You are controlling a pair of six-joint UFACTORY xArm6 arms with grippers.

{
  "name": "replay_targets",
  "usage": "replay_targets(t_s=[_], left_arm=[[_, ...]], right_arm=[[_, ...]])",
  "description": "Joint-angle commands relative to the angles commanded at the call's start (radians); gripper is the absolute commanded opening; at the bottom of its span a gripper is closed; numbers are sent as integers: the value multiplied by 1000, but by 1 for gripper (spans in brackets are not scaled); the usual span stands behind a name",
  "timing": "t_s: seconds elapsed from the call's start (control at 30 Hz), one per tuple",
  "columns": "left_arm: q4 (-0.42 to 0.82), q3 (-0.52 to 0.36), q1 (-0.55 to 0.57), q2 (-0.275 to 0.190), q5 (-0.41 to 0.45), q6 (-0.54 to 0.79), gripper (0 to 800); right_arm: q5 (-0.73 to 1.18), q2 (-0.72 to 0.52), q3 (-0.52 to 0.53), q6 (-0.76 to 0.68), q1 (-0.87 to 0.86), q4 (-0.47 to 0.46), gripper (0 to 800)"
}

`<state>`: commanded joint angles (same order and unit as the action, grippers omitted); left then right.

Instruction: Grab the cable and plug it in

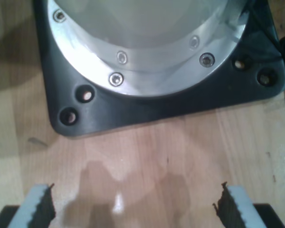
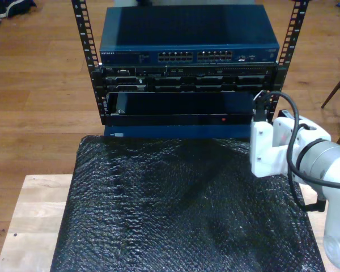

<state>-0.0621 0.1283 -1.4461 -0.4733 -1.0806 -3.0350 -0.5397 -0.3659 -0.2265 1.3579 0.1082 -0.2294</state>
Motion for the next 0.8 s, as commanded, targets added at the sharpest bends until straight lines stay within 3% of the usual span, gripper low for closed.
replay_targets(t_s=[0.8], left_arm=[[0,0,-2,0,0,2,800]], right_arm=[[-485,259,-87,-8,-38,6,0]])
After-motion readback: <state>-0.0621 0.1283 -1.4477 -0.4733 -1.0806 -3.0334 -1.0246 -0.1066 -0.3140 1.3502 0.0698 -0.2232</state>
